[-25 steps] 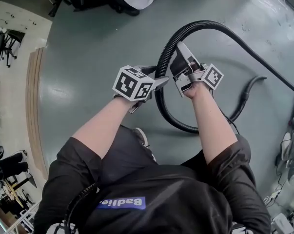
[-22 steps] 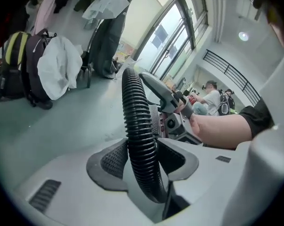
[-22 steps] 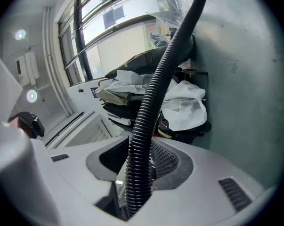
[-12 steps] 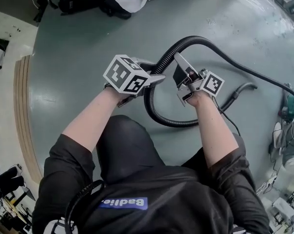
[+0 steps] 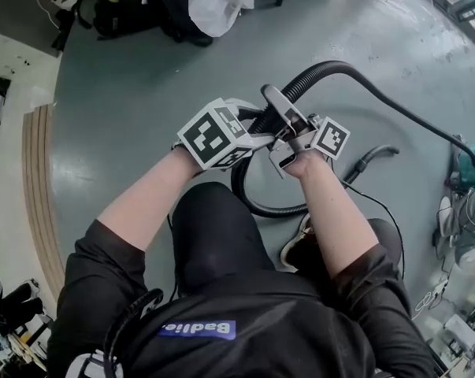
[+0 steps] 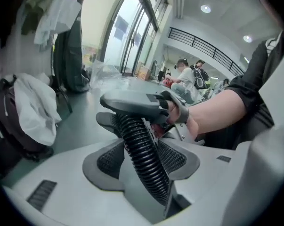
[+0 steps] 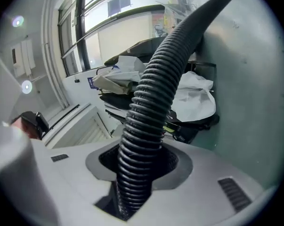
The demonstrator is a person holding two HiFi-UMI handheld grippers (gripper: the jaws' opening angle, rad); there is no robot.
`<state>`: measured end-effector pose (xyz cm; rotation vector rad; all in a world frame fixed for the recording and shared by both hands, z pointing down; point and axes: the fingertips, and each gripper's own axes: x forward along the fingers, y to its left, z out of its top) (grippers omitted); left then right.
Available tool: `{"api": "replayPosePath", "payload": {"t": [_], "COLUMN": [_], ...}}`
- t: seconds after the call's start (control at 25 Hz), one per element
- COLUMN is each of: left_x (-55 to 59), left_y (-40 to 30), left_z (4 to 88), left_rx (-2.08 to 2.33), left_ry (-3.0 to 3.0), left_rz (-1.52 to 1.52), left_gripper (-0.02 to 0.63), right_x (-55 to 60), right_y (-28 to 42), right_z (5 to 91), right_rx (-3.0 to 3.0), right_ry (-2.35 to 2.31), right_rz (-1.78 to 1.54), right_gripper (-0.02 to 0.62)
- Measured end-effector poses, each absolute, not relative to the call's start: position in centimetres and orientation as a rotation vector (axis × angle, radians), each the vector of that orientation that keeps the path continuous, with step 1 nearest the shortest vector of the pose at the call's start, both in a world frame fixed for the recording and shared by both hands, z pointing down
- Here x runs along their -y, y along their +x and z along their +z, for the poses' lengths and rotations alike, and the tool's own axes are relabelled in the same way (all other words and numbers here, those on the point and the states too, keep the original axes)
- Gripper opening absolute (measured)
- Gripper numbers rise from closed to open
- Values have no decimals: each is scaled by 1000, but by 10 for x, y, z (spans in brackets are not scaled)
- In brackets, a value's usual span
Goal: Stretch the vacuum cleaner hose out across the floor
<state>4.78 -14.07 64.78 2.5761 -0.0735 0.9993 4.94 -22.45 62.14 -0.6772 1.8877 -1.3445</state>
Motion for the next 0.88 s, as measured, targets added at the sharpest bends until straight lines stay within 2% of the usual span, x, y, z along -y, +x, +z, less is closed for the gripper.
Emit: {"api": "replayPosePath", "payload": {"t": [0.16,0.76,0.8,0.88], "left_x": [155,141,141,144], "left_y": [47,66,71,77], "left_z": [653,779,781,779], "left_rx": [271,498,508,527], "left_ry": [2661,2291,2281,2251], "left_rz": [1031,1285,1285,1253], "left_gripper": [267,284,279,188], "right_x": [256,328,327,327], "right_y": [89,120,124,139], "right_z": [641,597,593,594], "right_rx": [-1778,-1849,-1840,-1798], "right_ry": [-707,-535,-522,-512], "right_rz": [-1363,-1309,-1301,-1291], "right_gripper": [155,146,146,146]}}
